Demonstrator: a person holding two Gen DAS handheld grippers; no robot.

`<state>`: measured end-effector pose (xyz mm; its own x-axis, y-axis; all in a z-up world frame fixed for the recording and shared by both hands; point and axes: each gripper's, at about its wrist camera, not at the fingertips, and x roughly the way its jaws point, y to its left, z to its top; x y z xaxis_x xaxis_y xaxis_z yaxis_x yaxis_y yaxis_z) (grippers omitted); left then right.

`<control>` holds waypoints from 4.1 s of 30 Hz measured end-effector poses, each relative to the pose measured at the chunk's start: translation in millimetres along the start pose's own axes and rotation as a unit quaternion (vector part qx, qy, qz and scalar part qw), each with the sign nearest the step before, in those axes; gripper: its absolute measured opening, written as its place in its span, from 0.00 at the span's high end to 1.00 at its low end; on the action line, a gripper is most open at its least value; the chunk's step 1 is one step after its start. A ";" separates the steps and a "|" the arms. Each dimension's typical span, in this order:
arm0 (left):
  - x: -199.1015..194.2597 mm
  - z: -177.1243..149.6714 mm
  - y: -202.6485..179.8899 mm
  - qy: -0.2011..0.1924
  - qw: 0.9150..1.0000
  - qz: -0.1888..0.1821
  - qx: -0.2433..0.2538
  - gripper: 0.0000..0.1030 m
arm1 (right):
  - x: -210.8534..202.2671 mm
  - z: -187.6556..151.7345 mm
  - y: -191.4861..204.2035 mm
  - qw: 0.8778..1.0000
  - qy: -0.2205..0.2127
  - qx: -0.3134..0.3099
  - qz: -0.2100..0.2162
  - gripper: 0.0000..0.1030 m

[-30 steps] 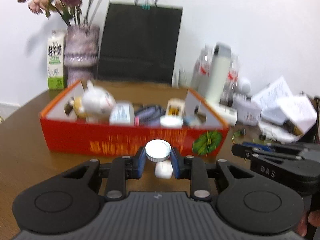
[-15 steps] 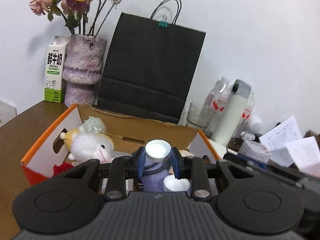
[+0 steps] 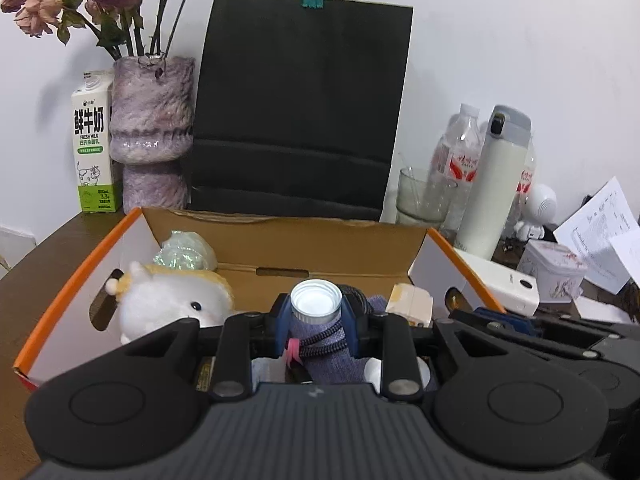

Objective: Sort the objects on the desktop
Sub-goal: 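Carry the white cap and orange clip into the box and release both, then grasp the small white cap with the left gripper while the right grasps the round white lid, then carry the small cap and round lid into the box and release both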

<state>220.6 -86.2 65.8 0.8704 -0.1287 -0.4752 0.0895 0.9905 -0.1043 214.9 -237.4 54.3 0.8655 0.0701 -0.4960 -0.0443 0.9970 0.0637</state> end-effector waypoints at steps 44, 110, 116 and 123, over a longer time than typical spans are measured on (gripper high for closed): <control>-84.2 -66.4 48.6 0.013 0.998 0.035 -0.055 0.00 | -71.7 -73.9 9.2 0.998 0.042 -0.047 -0.001 0.00; -102.2 9.4 26.0 -0.078 0.995 -0.023 -0.060 0.75 | -105.3 12.2 20.4 0.996 -0.072 -0.003 0.053 0.64; -67.8 37.1 56.9 -0.072 0.994 -0.015 -0.082 0.75 | -54.3 33.8 40.0 0.996 -0.061 0.000 0.062 0.64; -19.5 55.6 73.4 -0.044 0.995 -0.001 -0.087 0.76 | 19.0 44.9 55.7 0.999 -0.015 0.009 0.049 0.64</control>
<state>237.1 -8.3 116.0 0.9097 -0.1181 -0.3982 0.0126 0.9661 -0.2579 251.2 -182.0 87.3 0.8722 0.1656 -0.4603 -0.1205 0.9847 0.1259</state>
